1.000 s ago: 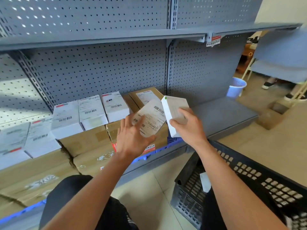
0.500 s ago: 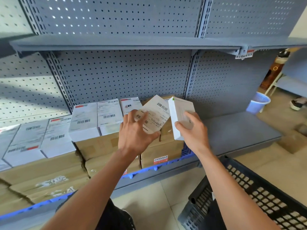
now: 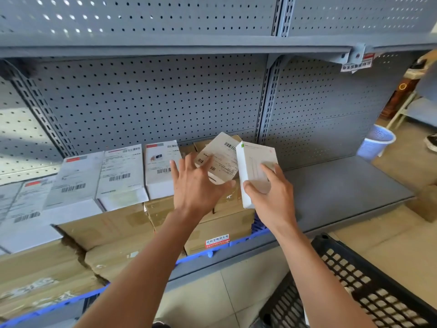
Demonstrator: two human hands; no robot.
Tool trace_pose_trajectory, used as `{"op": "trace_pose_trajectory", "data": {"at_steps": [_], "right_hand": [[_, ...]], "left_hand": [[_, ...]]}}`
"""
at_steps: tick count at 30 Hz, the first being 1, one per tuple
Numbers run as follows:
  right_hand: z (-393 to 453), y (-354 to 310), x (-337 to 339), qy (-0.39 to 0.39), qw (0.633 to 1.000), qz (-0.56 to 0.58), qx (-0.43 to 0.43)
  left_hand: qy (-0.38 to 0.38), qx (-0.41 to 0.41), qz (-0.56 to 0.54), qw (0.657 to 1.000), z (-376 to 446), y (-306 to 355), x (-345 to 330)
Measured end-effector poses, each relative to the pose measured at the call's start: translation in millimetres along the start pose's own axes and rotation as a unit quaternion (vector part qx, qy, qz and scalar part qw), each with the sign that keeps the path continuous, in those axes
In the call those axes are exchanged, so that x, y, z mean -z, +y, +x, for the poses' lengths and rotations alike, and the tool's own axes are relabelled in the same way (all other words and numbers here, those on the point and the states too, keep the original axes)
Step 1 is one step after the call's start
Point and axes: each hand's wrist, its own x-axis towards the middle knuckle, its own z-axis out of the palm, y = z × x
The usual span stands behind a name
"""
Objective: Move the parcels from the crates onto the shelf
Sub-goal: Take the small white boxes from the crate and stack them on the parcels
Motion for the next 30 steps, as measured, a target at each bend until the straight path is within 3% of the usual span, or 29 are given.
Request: {"op": "trace_pose_trajectory", "data": {"at_steps": [5,15,30], "right_hand": [[2.8,11.3,-6.6,-0.008,1.0,-0.004,-0.001],[5.6,18.2,-14.5,-0.016,1.0,0.001,-0.015],[2.8,21.1,-13.9,-0.043,0.999,0.012,-0.025]], "left_hand": [[0.003,-0.014,0.036,0.999,14.4,4.5,-11.0],[-0.062,-0.017,0.106,0.992,9.0,-6.1,-22.8],[-0.077,-0.127,0.099,0.984,9.8,-30.5,-20.1]]}}
